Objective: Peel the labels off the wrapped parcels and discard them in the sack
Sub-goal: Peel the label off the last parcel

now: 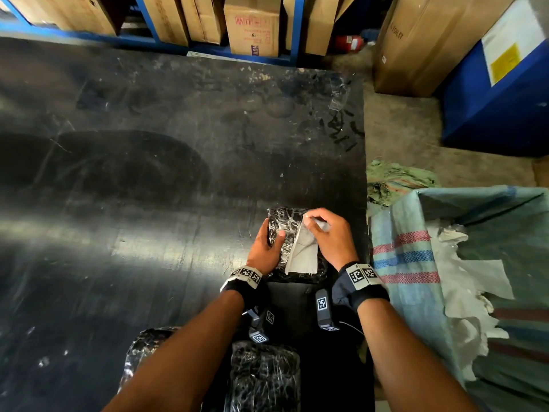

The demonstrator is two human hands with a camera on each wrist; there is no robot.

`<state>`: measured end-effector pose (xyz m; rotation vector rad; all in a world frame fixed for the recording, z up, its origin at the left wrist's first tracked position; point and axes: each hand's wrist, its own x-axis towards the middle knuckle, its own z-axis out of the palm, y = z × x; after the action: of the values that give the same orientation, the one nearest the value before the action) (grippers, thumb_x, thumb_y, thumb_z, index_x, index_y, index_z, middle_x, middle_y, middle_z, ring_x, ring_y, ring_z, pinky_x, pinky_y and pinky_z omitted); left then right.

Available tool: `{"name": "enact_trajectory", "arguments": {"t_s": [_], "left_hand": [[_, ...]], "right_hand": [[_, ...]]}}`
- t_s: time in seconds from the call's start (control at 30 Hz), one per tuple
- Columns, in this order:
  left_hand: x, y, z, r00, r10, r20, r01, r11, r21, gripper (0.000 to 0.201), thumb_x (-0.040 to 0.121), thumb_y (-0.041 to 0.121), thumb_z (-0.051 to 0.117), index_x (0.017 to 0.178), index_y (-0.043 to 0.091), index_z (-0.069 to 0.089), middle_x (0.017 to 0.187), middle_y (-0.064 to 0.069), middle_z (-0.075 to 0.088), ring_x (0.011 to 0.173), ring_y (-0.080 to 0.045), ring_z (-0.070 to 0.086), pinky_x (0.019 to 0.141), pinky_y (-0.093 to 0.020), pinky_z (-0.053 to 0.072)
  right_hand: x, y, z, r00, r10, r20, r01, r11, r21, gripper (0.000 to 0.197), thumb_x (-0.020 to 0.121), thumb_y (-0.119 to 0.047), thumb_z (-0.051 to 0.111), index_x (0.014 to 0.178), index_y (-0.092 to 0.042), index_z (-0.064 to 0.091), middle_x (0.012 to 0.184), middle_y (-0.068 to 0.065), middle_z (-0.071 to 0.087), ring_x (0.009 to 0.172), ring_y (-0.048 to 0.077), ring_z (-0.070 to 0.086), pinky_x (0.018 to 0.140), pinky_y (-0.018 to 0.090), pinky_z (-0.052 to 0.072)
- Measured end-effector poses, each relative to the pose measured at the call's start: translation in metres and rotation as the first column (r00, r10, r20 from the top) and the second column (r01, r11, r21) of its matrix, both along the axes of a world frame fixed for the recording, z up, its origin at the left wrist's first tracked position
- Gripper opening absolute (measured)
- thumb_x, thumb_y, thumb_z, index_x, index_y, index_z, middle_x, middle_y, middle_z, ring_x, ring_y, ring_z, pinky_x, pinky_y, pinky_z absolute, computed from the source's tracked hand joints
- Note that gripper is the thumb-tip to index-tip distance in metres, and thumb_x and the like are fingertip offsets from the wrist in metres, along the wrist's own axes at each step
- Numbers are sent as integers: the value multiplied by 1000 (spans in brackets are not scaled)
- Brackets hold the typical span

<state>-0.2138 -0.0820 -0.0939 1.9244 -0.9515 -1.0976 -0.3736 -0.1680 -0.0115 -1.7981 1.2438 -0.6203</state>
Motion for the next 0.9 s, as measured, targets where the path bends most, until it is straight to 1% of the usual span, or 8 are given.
{"name": "enact_trajectory", "arguments": {"t_s": [0.17, 0.3, 0.4, 0.43, 0.5, 0.6, 0.7, 0.9], "left_hand": [[-2, 3, -6, 1000, -7, 23, 7, 1000, -7, 79, 95, 51, 55, 156, 16, 21, 157, -7, 36, 144, -21, 36, 115, -37, 35], [-2, 3, -5, 999, -5, 36, 6, 1000, -18, 77, 95, 48, 56, 156, 13, 22, 157, -8, 37, 144, -21, 36, 114, -31, 33], [-1, 2, -5, 999, -12, 48, 13, 1000, -19, 78, 95, 49, 55, 156, 13, 22, 157, -8, 36, 143, -22, 36, 112, -31, 33], [-1, 2, -4, 999, -12, 46, 13, 1000, -14, 78, 95, 50, 54, 156, 14, 21, 157, -8, 36, 143, -22, 36, 113, -32, 34], [0, 2, -4, 999, -18, 44, 18, 1000, -7, 78, 95, 50, 54, 156, 14, 21, 158, -8, 36, 143, -23, 37, 114, -35, 35], [-1, 2, -4, 999, -27, 42, 27, 1000, -5, 79, 95, 51, 54, 156, 14, 20, 157, -9, 37, 142, -24, 39, 114, -38, 36], [0, 3, -4, 999, -42, 30, 42, 999, 14, 83, 92, 58, 53, 155, 16, 20, 155, -8, 40, 140, -24, 42, 112, -44, 40], [1, 1, -7, 999, -54, -2, 54, 999, 9, 94, 85, 71, 48, 155, 17, 17, 158, -7, 35, 143, -22, 37, 114, -47, 38]], "right_hand": [[0, -5, 3, 998, -48, 37, 46, 997, 58, 34, 89, -20, 74, 123, -24, 71, 85, -8, 69, 85, 7, 67, 83, 13, 51], [-1, -8, 9, 998, 34, -47, -33, 999, 25, 34, 87, -25, 76, 121, -24, 72, 112, -4, 73, 104, 9, 66, 97, 36, 54], [-3, -6, 12, 989, 20, -144, -36, 993, -111, 42, 87, -25, 72, 128, -29, 65, 129, -2, 58, 121, 15, 56, 104, 45, 49], [-4, -3, 16, 989, -12, -150, -12, 988, -155, 38, 87, -26, 72, 125, -28, 65, 128, -2, 56, 119, 16, 56, 101, 46, 50], [-7, 8, 23, 990, -43, -136, 14, 978, -209, 22, 88, -29, 71, 109, -25, 67, 113, -5, 57, 101, 13, 60, 86, 42, 55], [-11, 39, 22, 974, 37, -223, -69, 988, -137, 14, 90, -37, 69, 94, -25, 64, 97, -10, 60, 80, 7, 61, 69, 38, 57], [-9, 74, 2, 935, 108, -338, -131, 990, -47, 22, 88, -48, 68, 96, -28, 64, 102, -13, 61, 89, 8, 64, 71, 37, 57], [5, 108, -20, 891, 116, -438, -164, 984, -75, 36, 82, -52, 73, 100, -21, 68, 101, -8, 61, 97, 16, 62, 74, 33, 54]]}}
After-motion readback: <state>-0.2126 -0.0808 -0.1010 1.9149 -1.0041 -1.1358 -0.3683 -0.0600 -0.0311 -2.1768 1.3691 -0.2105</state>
